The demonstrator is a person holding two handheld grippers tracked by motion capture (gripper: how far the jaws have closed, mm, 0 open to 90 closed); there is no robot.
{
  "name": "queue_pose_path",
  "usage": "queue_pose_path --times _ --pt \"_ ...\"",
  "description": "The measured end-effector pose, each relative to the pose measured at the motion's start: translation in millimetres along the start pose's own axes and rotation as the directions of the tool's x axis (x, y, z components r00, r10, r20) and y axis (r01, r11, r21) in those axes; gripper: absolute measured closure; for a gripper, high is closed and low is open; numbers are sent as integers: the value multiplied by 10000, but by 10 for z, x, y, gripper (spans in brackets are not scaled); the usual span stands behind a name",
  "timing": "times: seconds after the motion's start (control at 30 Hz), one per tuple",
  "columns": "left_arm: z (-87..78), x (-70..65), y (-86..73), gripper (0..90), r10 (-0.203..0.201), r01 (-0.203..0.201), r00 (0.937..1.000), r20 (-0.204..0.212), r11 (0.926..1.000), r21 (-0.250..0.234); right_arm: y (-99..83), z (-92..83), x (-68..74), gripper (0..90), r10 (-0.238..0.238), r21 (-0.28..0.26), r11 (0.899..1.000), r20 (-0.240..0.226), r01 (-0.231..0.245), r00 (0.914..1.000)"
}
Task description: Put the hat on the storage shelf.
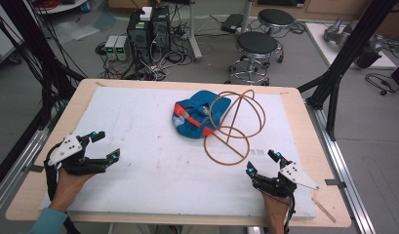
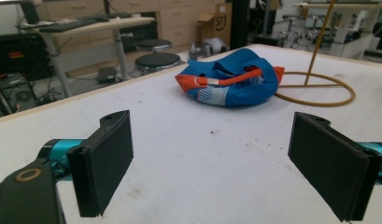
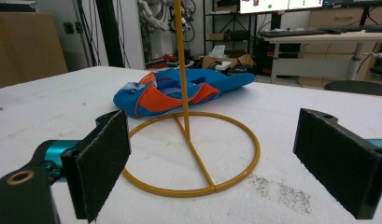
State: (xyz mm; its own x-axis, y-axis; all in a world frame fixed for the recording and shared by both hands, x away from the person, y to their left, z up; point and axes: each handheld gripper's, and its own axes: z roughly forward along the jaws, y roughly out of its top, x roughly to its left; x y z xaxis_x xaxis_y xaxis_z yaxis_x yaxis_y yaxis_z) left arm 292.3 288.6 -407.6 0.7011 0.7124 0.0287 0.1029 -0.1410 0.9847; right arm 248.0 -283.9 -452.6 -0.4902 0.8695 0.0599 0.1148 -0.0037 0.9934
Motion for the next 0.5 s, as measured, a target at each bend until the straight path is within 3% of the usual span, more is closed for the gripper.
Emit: queue_pose_path --times 0.13,0.3,0.5 --pt "155 34 178 145 -124 105 9981 604 9995 313 0 -1 -1 100 -1 -9 10000 -4 1 10000" --pt "417 43 424 145 236 -325 9929 1162 9966 753 -1 -6 1 100 62 9 10000 -16 -62 10000" --pt "735 65 596 145 323 -556 9861 1629 9885 1406 -2 -4 -6 100 46 -63 10000 -3 -46 10000"
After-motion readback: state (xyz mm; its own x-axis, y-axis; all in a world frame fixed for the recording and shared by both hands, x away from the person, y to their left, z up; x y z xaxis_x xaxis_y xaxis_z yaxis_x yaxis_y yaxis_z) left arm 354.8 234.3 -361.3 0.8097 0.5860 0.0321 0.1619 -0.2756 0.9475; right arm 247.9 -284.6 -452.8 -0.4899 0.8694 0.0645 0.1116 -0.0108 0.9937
